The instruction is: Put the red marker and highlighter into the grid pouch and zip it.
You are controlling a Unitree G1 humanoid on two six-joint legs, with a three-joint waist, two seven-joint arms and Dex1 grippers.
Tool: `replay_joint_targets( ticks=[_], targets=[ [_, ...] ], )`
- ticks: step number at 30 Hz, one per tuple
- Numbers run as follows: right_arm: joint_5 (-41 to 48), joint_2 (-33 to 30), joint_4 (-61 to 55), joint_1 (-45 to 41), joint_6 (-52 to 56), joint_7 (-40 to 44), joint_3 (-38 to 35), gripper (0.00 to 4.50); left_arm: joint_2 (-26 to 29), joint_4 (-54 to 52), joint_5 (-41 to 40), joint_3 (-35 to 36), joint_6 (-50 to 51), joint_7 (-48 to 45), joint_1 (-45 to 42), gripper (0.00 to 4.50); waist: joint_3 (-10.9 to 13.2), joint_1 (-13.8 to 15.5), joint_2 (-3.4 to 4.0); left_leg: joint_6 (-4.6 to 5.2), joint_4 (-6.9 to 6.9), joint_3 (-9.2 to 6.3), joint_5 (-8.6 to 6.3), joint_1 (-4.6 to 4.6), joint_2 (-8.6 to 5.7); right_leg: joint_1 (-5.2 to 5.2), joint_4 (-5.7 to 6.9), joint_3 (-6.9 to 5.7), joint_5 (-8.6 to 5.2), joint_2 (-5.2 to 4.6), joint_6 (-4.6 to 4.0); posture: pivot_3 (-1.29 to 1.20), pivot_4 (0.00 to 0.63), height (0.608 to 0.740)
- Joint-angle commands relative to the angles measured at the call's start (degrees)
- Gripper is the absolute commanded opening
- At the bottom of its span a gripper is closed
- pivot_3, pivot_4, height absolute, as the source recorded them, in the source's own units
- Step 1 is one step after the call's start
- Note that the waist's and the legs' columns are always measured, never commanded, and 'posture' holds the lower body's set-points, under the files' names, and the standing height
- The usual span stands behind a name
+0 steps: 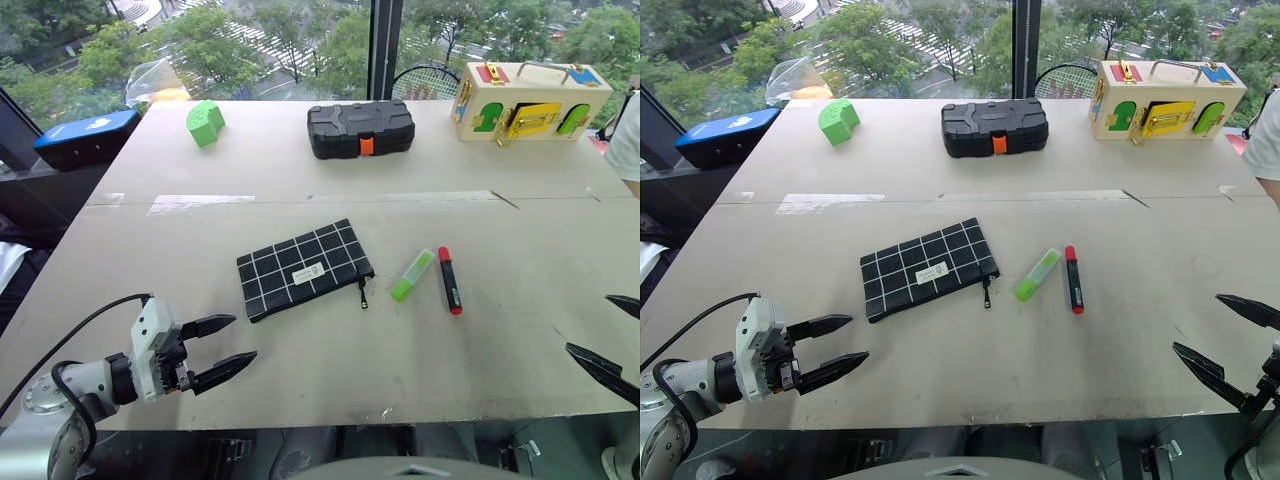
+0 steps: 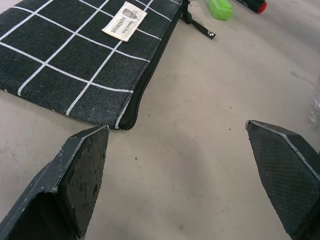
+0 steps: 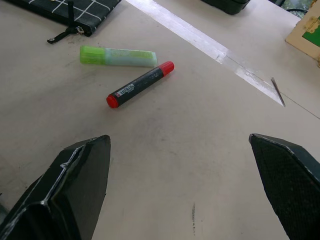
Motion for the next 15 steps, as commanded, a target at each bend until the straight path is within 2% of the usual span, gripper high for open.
replay_joint_targets(
  ticks=[1,5,11,13,15],
  targets=[
    [0.62,-0.29,-0.38,-0.45,-1.46,-0.07,-0.22,4.50,-0.02,-3.56,-2.71,1.73,1.36,1.25,-0.06,4.45,0.00,0.00,0.01,0.00,0.00,0.00,0.00,0.00,0.00,0.00,0.00,0.00,0.00,0.00,0.00,0.00,0.150,0.740],
    [1.02,-0.34,-0.71,-2.89,-1.38,-1.40,3.05,4.50,-1.82,-6.51,-5.37,1.33,4.66,5.79,-2.20,4.45,0.02,-0.01,-0.03,0.00,0.01,0.00,-0.01,0.00,0.01,0.00,0.00,0.00,0.00,-0.02,0.00,0.00,0.150,0.740],
    [6.23,-1.00,-5.29,-6.80,1.38,-3.43,6.27,4.50,-3.71,-5.83,-11.39,3.11,12.00,14.75,-9.24,4.45,0.04,0.01,-0.01,0.00,0.03,-0.02,0.00,0.00,0.00,0.01,0.00,-0.01,0.08,0.00,0.13,0.00,0.150,0.740],
    [8.89,-1.72,-7.94,-7.20,2.92,-3.28,7.79,4.50,-2.83,-3.00,-5.96,3.17,5.77,13.96,-10.46,4.45,0.03,-0.06,-0.01,-0.03,0.01,-0.10,-0.01,0.01,0.03,-0.01,0.01,-0.06,0.11,0.07,0.18,0.00,0.150,0.740],
    [9.81,-2.61,-9.72,-7.62,3.94,-3.35,9.60,4.50,-0.25,2.71,2.39,2.05,-7.44,7.93,-10.19,4.45,0.00,-0.13,-0.05,-0.10,-0.02,-0.10,-0.02,0.05,0.06,0.00,0.01,-0.06,0.12,0.11,0.17,0.00,0.150,0.740]
  ],
)
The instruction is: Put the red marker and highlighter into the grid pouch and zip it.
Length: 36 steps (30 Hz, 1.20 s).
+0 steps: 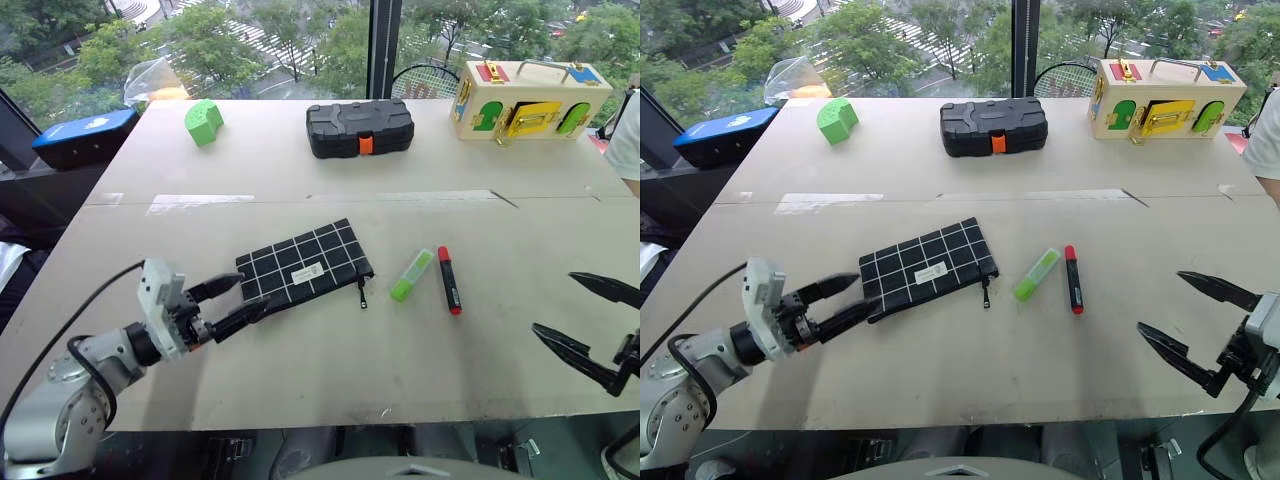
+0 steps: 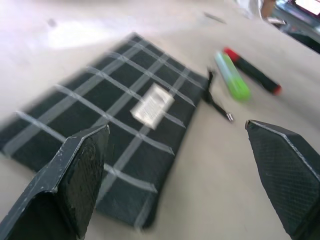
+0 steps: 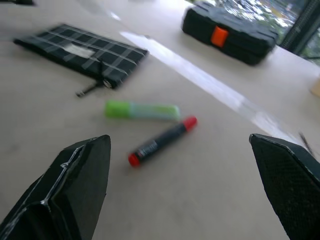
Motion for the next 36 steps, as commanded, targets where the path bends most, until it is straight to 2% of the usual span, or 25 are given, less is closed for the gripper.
replay_joint_targets(
  ticks=[1,6,10,13,17,21,24,26,28,31,32,36],
  targets=[
    [2.27,-1.62,-4.12,-0.66,1.20,-0.49,2.28,4.50,3.90,9.62,12.78,0.33,-21.80,-7.97,0.14,4.45,-0.03,-0.11,-0.05,-0.12,-0.02,0.02,0.03,0.01,0.05,0.00,-0.01,0.01,-0.01,0.04,-0.02,0.00,0.150,0.740],
    [1.46,-2.07,-5.18,-0.68,1.22,-0.80,5.08,4.50,6.30,29.86,25.63,-2.39,-57.27,-13.18,-5.66,4.45,-0.02,0.58,-0.01,0.00,-0.07,0.09,-0.09,-0.02,0.05,0.01,-0.17,0.04,-0.14,-0.03,-0.27,0.00,0.150,0.740],
    [0.88,-2.13,-5.62,-0.04,0.91,-1.11,5.37,4.50,6.31,41.37,30.70,-6.30,-76.73,-13.26,-9.91,4.45,-0.07,1.48,-0.09,0.05,-0.02,0.08,-0.13,-0.08,0.02,0.00,-0.23,0.00,-0.08,-0.05,-0.18,0.00,0.150,0.740],
    [0.59,-1.96,-6.23,1.11,0.65,-0.94,4.88,4.50,6.20,49.55,38.34,-9.12,-89.52,-8.77,-12.39,4.45,-0.06,1.46,-0.08,0.08,-0.02,0.07,-0.14,-0.09,0.00,0.00,-0.28,0.01,0.00,-0.05,-0.04,0.00,0.150,0.740],
    [0.80,-1.79,-6.80,1.81,0.62,-1.48,4.41,4.50,5.68,53.94,45.48,-11.29,-96.71,-2.02,-14.80,4.45,-0.13,1.49,-0.01,0.09,-0.03,0.04,-0.14,-0.08,0.00,0.01,-0.29,-0.02,0.01,-0.03,-0.02,0.00,0.150,0.740],
    [0.75,-1.58,-7.22,2.17,0.55,-2.19,4.33,4.50,2.19,51.03,50.84,-14.89,-94.47,4.48,-16.88,4.45,-0.21,1.71,0.23,0.12,0.04,0.05,-0.13,-0.06,-0.08,0.09,-0.27,-0.01,0.01,-0.05,0.01,0.00,0.150,0.740],
    [0.78,-1.59,-7.54,2.23,0.60,-2.77,4.29,4.50,0.71,48.62,53.37,-17.68,-90.37,7.49,-17.36,3.63,-0.28,1.65,0.19,0.12,0.09,0.04,-0.13,0.04,-0.11,0.21,-0.26,-0.02,0.02,-0.04,0.03,0.00,0.150,0.740],
    [0.94,-1.58,-7.75,2.29,0.69,-3.14,4.12,4.50,0.50,47.64,53.66,-19.16,-88.14,8.95,-17.82,2.80,-0.34,1.46,0.10,0.12,0.08,0.01,-0.13,0.06,-0.09,0.21,-0.23,-0.04,0.02,0.00,0.03,0.00,0.150,0.740],
    [0.90,-1.52,-7.92,2.43,0.67,-3.35,4.09,4.50,0.66,46.67,53.59,-20.64,-86.59,10.19,-18.23,1.64,-0.35,1.40,0.09,0.11,0.08,-0.01,-0.13,0.08,-0.08,0.20,-0.15,-0.05,0.01,0.01,0.03,0.00,0.150,0.740],
    [0.82,-1.30,-8.32,2.50,0.63,-4.11,4.44,4.50,1.15,45.69,53.20,-22.15,-84.59,11.36,-19.07,0.32,-0.47,1.51,0.37,0.12,0.08,0.00,-0.13,0.09,-0.10,0.21,-0.14,-0.04,0.01,-0.02,0.04,0.00,0.150,0.740],
    [0.85,-1.20,-8.53,2.46,0.67,-4.46,4.63,4.50,1.28,45.34,52.83,-22.50,-83.92,11.53,-19.29,0.05,-0.51,1.55,0.45,0.12,0.08,0.00,-0.13,0.09,-0.11,0.21,-0.14,-0.04,0.01,-0.05,0.04,0.00,0.150,0.740],
    [0.71,-0.57,-9.62,1.03,1.21,-7.07,6.45,4.50,1.15,42.71,47.67,-23.08,-78.39,10.88,-20.43,0.05,-0.51,1.61,0.52,0.12,0.10,-0.01,-0.13,0.10,-0.12,0.22,-0.10,-0.06,0.00,-0.05,0.05,0.00,0.150,0.740]
  ],
)
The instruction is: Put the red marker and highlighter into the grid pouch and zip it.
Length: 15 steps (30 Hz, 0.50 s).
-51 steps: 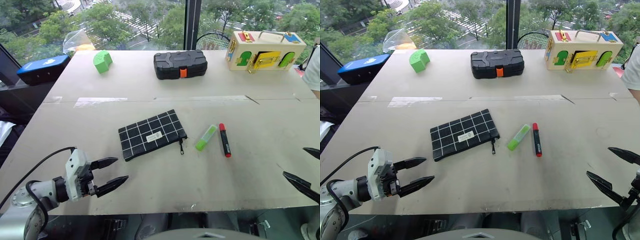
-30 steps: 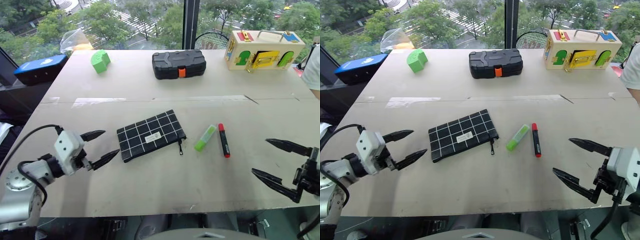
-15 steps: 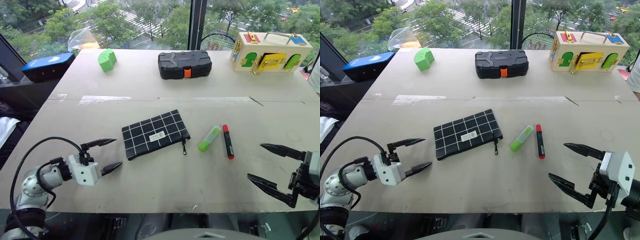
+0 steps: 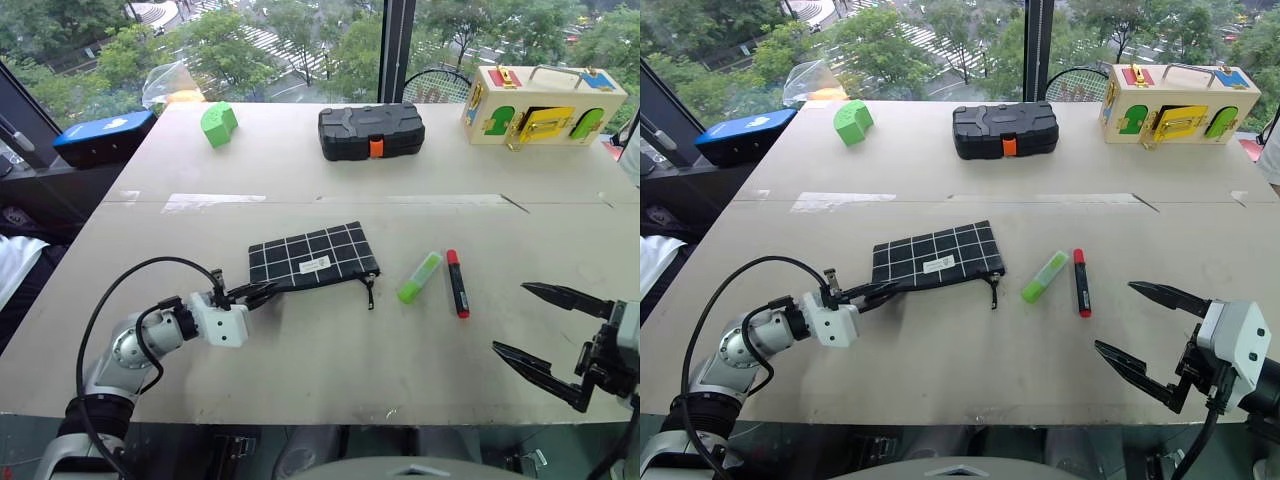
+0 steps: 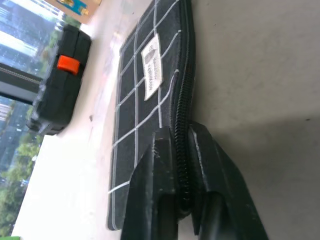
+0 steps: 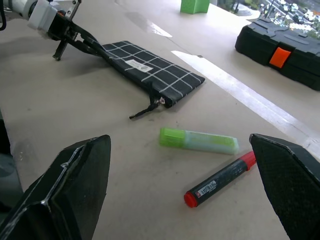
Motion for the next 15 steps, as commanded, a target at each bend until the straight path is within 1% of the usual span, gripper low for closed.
replay_joint_targets(
  ticks=[1,3,5,6,8,10,12,15],
  targets=[
    [0.38,0.69,-2.52,-1.86,0.00,-3.18,1.45,4.50,-1.02,-3.10,-5.34,-1.52,5.76,-0.54,-1.36,0.05,0.01,-0.03,-0.03,0.00,0.02,-0.01,0.00,0.00,0.00,0.00,0.01,-0.01,0.00,0.00,0.00,0.00,0.150,0.740],
    [-0.97,1.07,-3.48,-4.57,0.92,-6.85,4.30,4.50,-1.88,-6.26,-10.33,-1.42,10.93,-1.59,-2.59,0.05,0.19,-0.24,-0.27,0.00,0.05,-0.03,0.00,0.00,0.00,-0.01,0.06,-0.02,0.00,0.03,0.00,0.00,0.150,0.740],
    [-2.94,1.54,-4.88,-9.11,4.27,-13.47,9.03,4.50,-3.25,-10.19,-15.48,-0.95,17.62,-2.10,-4.88,0.05,0.25,-0.43,-0.45,-0.01,0.07,-0.06,0.01,-0.01,0.03,-0.03,0.10,-0.04,0.00,0.06,-0.01,0.00,0.150,0.740],
    [-2.44,1.81,-5.27,-12.15,7.38,-17.30,11.73,4.50,-3.84,-12.01,-17.62,-1.02,20.75,-2.55,-5.97,0.05,0.27,-0.51,-0.57,-0.02,0.07,-0.07,0.01,-0.02,0.05,-0.06,0.12,-0.05,0.01,0.08,-0.01,0.00,0.150,0.740],
    [-2.63,1.35,-6.37,-17.09,14.40,-23.90,16.21,4.50,-4.94,-14.23,-19.08,-1.27,25.35,-2.45,-7.89,0.05,0.30,-0.73,-0.67,-0.26,0.09,-0.08,0.14,-0.08,0.08,-0.20,0.23,-0.03,0.01,0.12,-0.03,0.00,0.150,0.740],
    [-6.67,1.38,-6.42,-23.10,23.10,-32.30,22.00,4.50,-6.45,-15.83,-18.42,-2.80,29.97,-2.15,-10.56,0.05,0.27,-1.05,-0.71,-0.29,0.07,-0.08,0.15,-0.08,0.08,-0.20,0.22,-0.03,0.01,0.12,-0.03,0.00,0.150,0.740],
    [-3.62,4.79,-3.16,-29.82,31.83,-38.08,25.71,4.50,-8.35,-17.23,-17.56,-3.99,34.22,-1.00,-13.13,0.05,0.28,-1.13,-0.71,-0.31,0.06,-0.09,0.17,-0.11,0.06,-0.22,0.23,-0.04,0.01,0.13,-0.04,0.00,0.150,0.740],
    [1.69,14.87,2.61,-38.84,42.19,-46.38,26.78,4.50,-10.71,-18.28,-15.48,-5.64,37.41,0.34,-15.97,0.05,0.26,-1.56,-0.85,-0.33,0.05,-0.12,0.18,-0.14,0.08,-0.21,0.13,-0.04,0.02,0.18,-0.05,0.00,0.150,0.740]
  ],
)
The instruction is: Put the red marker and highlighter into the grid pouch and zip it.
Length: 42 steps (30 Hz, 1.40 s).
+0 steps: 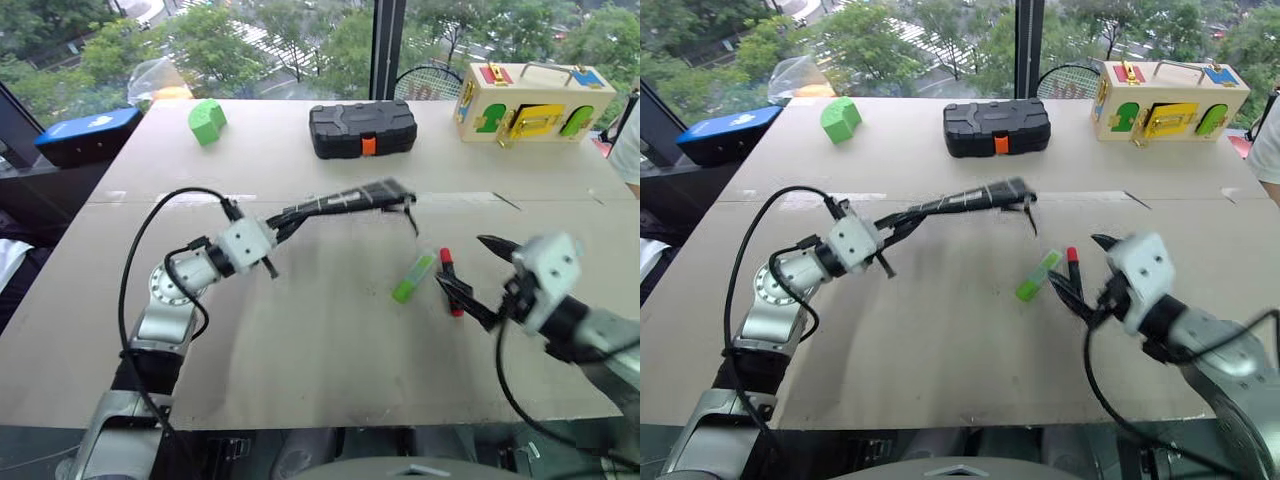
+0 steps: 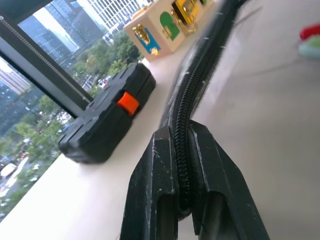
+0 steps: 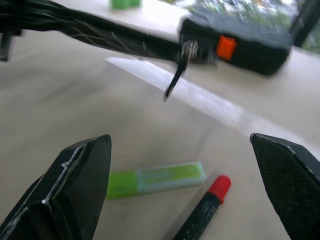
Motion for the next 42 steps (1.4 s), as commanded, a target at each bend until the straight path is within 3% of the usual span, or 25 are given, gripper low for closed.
replay_joint_targets(
  ticks=[1,7,11,30,31,32,36,42],
  targets=[
    [5.97,9.82,4.74,-7.75,11.75,-10.34,0.18,4.50,-2.26,-3.15,2.26,-1.77,3.95,2.22,-3.27,0.05,0.01,-0.30,-0.01,-0.02,0.00,0.00,0.01,-0.04,0.00,0.00,-0.02,0.01,0.00,0.00,-0.01,0.00,0.150,0.740],
    [8.84,23.46,10.21,-17.07,19.26,-20.37,-4.42,4.50,-5.18,-4.62,4.53,-3.49,7.13,4.10,-4.40,0.05,0.02,-0.44,0.04,-0.04,-0.11,0.00,0.02,-0.07,-0.01,-0.29,0.01,0.08,0.01,0.03,-0.02,0.00,0.150,0.740],
    [8.82,25.98,12.12,-20.61,20.33,-22.78,-6.74,4.50,-5.94,-6.60,4.65,-3.87,8.20,4.35,-3.04,0.05,0.03,-0.39,0.07,-0.04,-0.11,0.07,0.02,-0.08,-0.05,-0.37,0.09,0.07,0.02,0.00,-0.03,0.00,0.150,0.740],
    [4.20,20.60,12.85,-21.72,14.29,-18.65,-4.65,4.50,-5.51,-8.74,3.85,-3.88,7.54,3.04,-1.18,0.05,0.04,-0.88,0.11,-0.04,-0.12,0.16,0.02,-0.07,-0.03,-0.43,0.17,0.09,0.02,0.01,-0.03,0.00,0.150,0.740],
    [4.38,20.64,12.93,-21.63,14.32,-18.44,-4.64,4.01,-5.53,-8.71,3.79,-3.85,7.47,2.96,-1.18,0.00,0.04,-0.88,0.10,-0.04,-0.11,0.16,0.02,-0.07,-0.03,-0.43,0.17,0.09,0.02,0.00,-0.03,0.00,0.150,0.740],
    [4.69,20.76,12.94,-21.54,14.48,-18.25,-4.71,3.99,-5.56,-8.69,3.74,-3.81,7.41,2.89,-1.18,0.00,0.04,-0.88,0.10,-0.04,-0.11,0.16,0.02,-0.07,-0.03,-0.43,0.17,0.09,0.02,0.00,-0.03,0.00,0.150,0.740],
    [5.13,20.73,12.67,-21.36,15.15,-17.75,-4.78,2.17,-5.66,-8.62,3.63,-3.73,7.26,2.79,-1.15,0.00,0.04,-0.85,0.11,-0.04,-0.12,0.15,0.02,-0.07,-0.03,-0.43,0.16,0.09,0.02,0.00,-0.03,0.00,0.150,0.740],
    [5.35,20.80,12.80,-20.89,16.90,-18.26,-5.30,2.17,-6.02,-8.75,3.65,-3.48,7.55,3.23,-1.26,0.00,0.04,-0.92,0.11,-0.04,-0.12,0.15,0.02,-0.08,-0.03,-0.43,0.16,0.09,0.02,0.00,-0.03,0.00,0.150,0.740]
  ],
)
